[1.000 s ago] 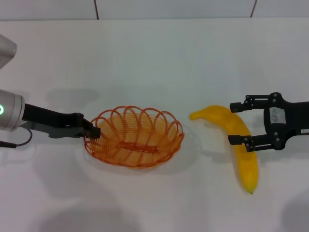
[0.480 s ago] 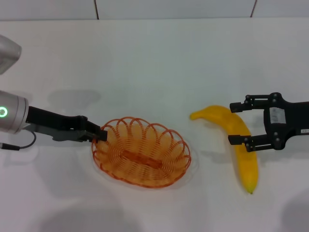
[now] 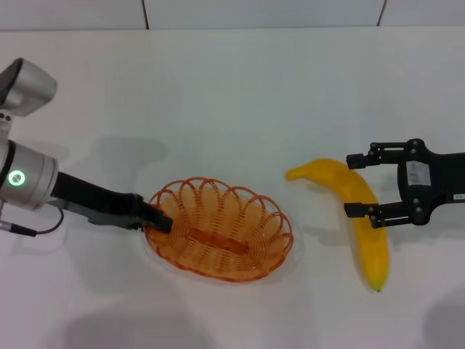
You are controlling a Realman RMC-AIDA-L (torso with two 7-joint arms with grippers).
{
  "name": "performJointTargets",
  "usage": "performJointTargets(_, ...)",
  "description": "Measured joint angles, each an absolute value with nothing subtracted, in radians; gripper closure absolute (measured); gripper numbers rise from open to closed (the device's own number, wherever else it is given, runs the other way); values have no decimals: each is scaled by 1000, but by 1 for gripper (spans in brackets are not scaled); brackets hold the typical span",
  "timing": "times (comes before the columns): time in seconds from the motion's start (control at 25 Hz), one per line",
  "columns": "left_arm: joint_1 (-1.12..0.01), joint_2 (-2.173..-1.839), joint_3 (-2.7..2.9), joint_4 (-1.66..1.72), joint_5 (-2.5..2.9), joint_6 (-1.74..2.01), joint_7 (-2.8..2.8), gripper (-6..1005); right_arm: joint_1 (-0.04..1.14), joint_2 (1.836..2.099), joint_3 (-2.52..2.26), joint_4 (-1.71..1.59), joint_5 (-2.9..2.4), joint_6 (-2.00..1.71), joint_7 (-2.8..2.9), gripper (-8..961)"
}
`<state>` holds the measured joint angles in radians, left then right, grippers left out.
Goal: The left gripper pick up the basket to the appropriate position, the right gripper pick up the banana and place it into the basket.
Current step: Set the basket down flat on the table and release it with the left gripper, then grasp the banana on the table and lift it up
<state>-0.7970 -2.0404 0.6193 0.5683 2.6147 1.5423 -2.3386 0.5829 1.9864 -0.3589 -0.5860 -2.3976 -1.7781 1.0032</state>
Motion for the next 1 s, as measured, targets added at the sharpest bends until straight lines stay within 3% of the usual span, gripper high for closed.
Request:
performJointTargets(0.44,-785,-2038,640,605,2590,1636,-2211,551,575,1979,-359,-574,-2398,-1781,1003,159)
performJointTargets(0.64,-702,-2036,641,750,2553,1712,-2170,473,574,1973,-341,-574,-2397,-1810,998,159)
performJointTargets(1.0,-527,-2037,638,1007,2362,1800,-1910,473,570,1962,-290,-574,-2396,-1835,994,158)
